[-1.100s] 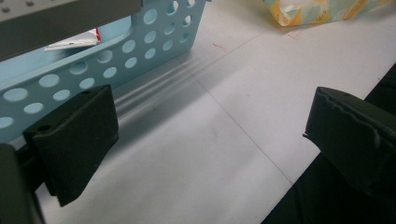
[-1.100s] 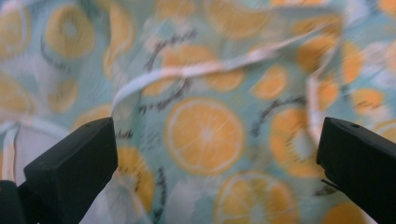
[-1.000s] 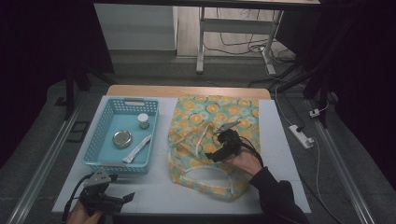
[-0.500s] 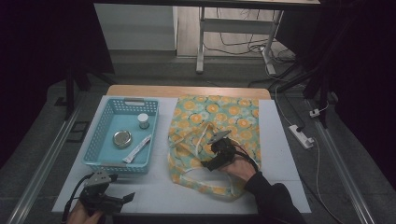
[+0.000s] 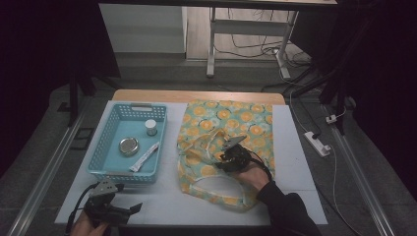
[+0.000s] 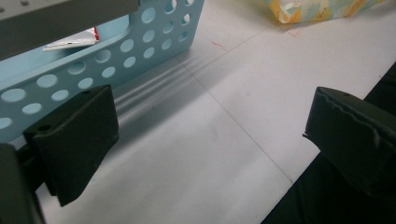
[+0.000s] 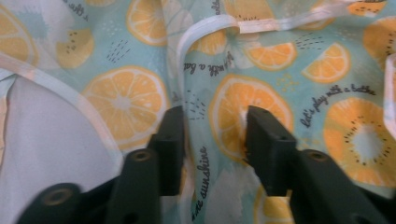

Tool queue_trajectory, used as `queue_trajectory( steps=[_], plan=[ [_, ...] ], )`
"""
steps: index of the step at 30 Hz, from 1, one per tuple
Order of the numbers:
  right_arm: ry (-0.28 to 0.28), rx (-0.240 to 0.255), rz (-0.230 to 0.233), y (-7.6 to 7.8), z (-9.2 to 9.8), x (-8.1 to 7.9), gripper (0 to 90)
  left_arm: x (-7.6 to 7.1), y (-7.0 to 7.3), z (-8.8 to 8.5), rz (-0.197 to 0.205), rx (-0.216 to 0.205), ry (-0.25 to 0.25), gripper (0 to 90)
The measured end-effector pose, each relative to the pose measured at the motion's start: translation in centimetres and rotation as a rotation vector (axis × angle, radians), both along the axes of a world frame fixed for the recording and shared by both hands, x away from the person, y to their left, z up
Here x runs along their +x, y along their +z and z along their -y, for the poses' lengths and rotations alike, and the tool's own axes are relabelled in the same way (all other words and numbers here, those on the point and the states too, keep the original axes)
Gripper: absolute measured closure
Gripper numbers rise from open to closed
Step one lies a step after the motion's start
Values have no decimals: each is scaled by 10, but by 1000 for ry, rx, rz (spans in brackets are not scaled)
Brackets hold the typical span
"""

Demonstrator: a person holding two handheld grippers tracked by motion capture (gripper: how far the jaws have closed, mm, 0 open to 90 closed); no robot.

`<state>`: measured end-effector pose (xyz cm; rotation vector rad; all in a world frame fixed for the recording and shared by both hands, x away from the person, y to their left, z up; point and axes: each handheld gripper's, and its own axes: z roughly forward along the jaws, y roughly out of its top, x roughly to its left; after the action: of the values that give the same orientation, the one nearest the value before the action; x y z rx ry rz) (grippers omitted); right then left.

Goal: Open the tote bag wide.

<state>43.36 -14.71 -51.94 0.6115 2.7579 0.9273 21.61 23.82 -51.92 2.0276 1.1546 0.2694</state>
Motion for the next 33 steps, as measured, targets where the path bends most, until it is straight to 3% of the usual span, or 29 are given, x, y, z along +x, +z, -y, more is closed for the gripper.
queue_trajectory(
  steps=[8, 15, 33],
  plan=[
    [20, -6, 7, 1, -1, -2, 895, 0, 0, 0, 0, 0, 0, 30],
    [12, 33, -35, 6, 5, 4, 900, 0, 0, 0, -1, -1, -1, 30],
    [-1, 135, -9, 34, 16, 6, 900, 1, 0, -1, -5, -7, 2, 31]
  ],
)
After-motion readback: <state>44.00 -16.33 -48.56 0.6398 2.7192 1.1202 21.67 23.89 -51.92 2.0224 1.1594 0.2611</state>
